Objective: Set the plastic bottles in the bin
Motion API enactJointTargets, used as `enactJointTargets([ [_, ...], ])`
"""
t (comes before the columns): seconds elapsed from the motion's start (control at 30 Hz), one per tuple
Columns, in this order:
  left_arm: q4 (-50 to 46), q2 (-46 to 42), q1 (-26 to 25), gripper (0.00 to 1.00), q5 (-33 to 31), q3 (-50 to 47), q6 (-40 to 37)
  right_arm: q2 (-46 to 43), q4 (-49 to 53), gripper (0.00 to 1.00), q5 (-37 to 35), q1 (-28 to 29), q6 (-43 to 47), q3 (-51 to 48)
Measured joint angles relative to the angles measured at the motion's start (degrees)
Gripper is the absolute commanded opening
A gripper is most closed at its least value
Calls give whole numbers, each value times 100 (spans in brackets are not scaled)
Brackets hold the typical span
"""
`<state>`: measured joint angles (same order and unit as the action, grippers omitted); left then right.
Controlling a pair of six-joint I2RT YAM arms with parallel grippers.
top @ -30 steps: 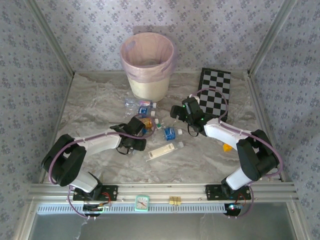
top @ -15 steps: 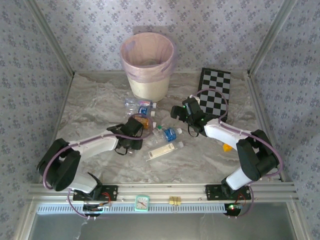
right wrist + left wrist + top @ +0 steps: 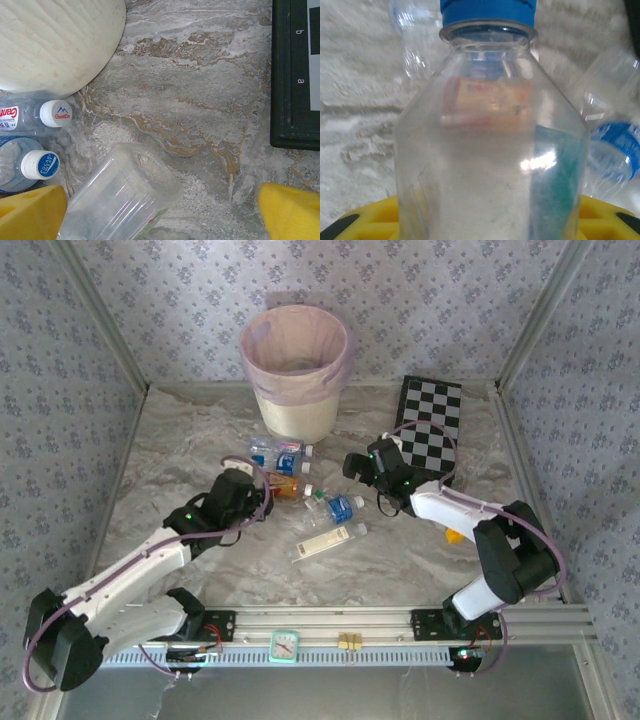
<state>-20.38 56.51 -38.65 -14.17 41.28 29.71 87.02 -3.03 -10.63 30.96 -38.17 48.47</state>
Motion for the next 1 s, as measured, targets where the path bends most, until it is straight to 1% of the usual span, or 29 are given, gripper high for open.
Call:
enactJointTargets([
  [0.13,654,-31,382,43,-70,208,-50,-17,-101,100,66,-20,0,-87],
  [0.23,1202,199,636,43,-66,586,-271,-70,-155,100,114,-24,0,-166],
  [0.33,1508,763,796,43,4,1373,-603,-212,-195,100,138,-24,0,-273],
  [0.47,1698,1655,940,43,216,2761,-1088,-415,-323,100,190,-35,2,-472],
  [0.6,1725,2531,1067,44,507,4113,-1532,-538,-398,100,258,-68,35,-675],
  [0.77,1637,3574,1174,44,743,5425,-1941,-748,-413,100,278,-146,68,-861],
  [1.0,817,5160,1274,44,940,7532,-2371,-1117,-437,100,273,-247,70,-1126],
])
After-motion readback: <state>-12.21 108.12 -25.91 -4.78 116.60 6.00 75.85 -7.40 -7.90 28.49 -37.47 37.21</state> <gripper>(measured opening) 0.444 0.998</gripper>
